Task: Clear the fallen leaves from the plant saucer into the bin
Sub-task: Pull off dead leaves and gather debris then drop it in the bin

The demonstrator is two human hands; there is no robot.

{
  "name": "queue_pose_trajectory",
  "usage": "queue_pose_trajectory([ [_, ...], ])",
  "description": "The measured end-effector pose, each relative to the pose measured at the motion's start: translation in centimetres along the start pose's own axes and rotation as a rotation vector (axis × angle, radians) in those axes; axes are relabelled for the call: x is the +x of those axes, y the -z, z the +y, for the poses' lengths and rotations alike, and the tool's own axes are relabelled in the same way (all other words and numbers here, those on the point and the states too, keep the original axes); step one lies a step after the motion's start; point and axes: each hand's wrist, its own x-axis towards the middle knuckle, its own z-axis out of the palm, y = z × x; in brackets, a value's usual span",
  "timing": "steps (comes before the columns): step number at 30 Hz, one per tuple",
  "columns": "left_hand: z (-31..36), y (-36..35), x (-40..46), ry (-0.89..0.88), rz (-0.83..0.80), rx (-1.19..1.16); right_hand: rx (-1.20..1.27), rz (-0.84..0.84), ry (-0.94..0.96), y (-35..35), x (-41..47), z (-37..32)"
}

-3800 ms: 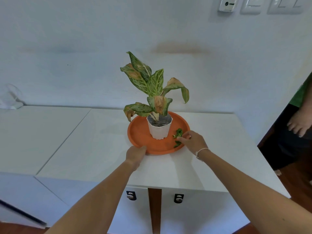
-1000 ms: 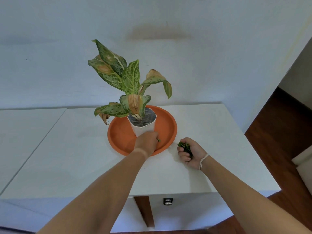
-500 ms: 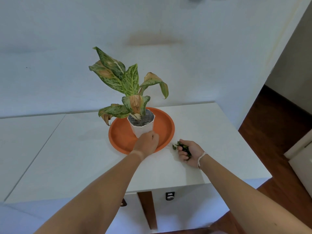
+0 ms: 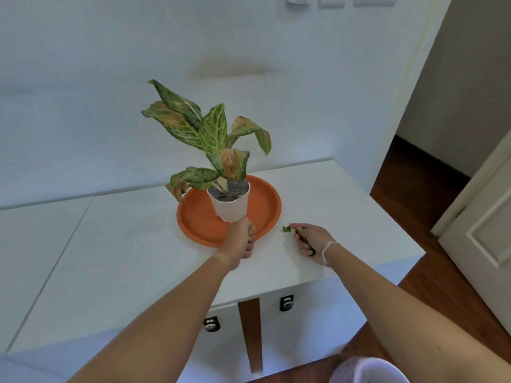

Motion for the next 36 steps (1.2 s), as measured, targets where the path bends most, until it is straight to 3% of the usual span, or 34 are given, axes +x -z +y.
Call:
queue_pose_trajectory([
  [10,-1.5,1.5,-1.3,0.08,-0.063,-0.088,-0.608,0.204,0.234,-3.1,1.9,0.0],
  [15,-1.6,1.6,-1.3,0.085,-0.068,-0.081,-0.86,0.22,0.17,-3.6,1.9,-0.6],
  [18,-1.6,1.3,-1.2,0.08,-0.082,-0.072,-0.888,0.224,0.136,-3.3,1.7,-0.4],
  [21,-1.7,0.6,-1.3,0.078,-0.104,-0.068,-0.763,0.173,0.085,-2.5,0.8,-0.3],
  [28,-2.4,-2.5,-1.3,0.097,-0.176,-0.045,-0.06,0.087,-0.052,1.0,-2.3,1.3],
  [36,-2.2,-5.7,-1.8,0.087,-0.17,-0.068,0.24,-0.066,-0.121,4.1,-3.1,1.8],
])
